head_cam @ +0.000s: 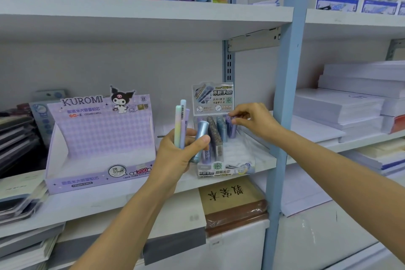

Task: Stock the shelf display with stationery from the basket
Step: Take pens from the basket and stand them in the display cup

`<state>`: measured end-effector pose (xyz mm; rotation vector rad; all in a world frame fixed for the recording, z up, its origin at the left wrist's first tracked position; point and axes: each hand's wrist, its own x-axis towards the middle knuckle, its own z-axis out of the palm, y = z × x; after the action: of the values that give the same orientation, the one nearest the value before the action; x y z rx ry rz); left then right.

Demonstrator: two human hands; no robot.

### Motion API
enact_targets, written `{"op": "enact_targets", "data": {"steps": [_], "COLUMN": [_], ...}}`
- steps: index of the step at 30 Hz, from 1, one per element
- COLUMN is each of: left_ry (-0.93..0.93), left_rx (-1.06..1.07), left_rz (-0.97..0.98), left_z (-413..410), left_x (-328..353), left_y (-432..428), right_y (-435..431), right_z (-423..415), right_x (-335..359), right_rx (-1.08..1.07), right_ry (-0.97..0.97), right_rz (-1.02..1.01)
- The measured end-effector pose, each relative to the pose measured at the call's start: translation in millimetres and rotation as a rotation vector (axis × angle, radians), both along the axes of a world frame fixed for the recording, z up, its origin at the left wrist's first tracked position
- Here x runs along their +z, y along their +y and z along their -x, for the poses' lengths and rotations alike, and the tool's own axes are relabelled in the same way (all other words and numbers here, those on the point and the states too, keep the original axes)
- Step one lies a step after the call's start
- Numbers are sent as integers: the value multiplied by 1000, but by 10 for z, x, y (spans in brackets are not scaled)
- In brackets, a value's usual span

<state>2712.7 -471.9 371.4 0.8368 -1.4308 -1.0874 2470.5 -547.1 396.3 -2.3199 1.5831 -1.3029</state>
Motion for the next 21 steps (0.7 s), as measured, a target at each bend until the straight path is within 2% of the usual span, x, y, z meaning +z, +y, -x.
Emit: {"op": "enact_targets", "data": {"steps": [4, 7, 10, 12, 14, 17, 19, 21], "left_ry": [63, 79, 89, 85, 77, 56, 50, 34], "left_rx": [-10, -19, -36, -42, -52, -74, -81, -82], "left_rz": [-18, -21, -33, -40, -43, -49, -47, -23], "left_z": [7, 13, 21, 21, 19, 54, 93, 115], "left_x": [-2, 4, 23, 38, 59, 97, 116, 125], "left_y": [-8, 4, 40, 68, 87, 123, 149, 184], "right_y": [-43, -97, -102, -26, 158, 543, 726, 824], "right_z": [-2, -20, -31, -43, -89, -223, -320, -391], "right_x": [-109, -176, -168, -124, -39, 51, 40, 14], "right_rx": [-6, -47, -119, -134, -15, 439, 640, 682], "right_ry": [-75, -11, 55, 34, -135, -398, -400, -424], "right_rz": [64, 105, 51, 40, 68, -93, -196, -206]}}
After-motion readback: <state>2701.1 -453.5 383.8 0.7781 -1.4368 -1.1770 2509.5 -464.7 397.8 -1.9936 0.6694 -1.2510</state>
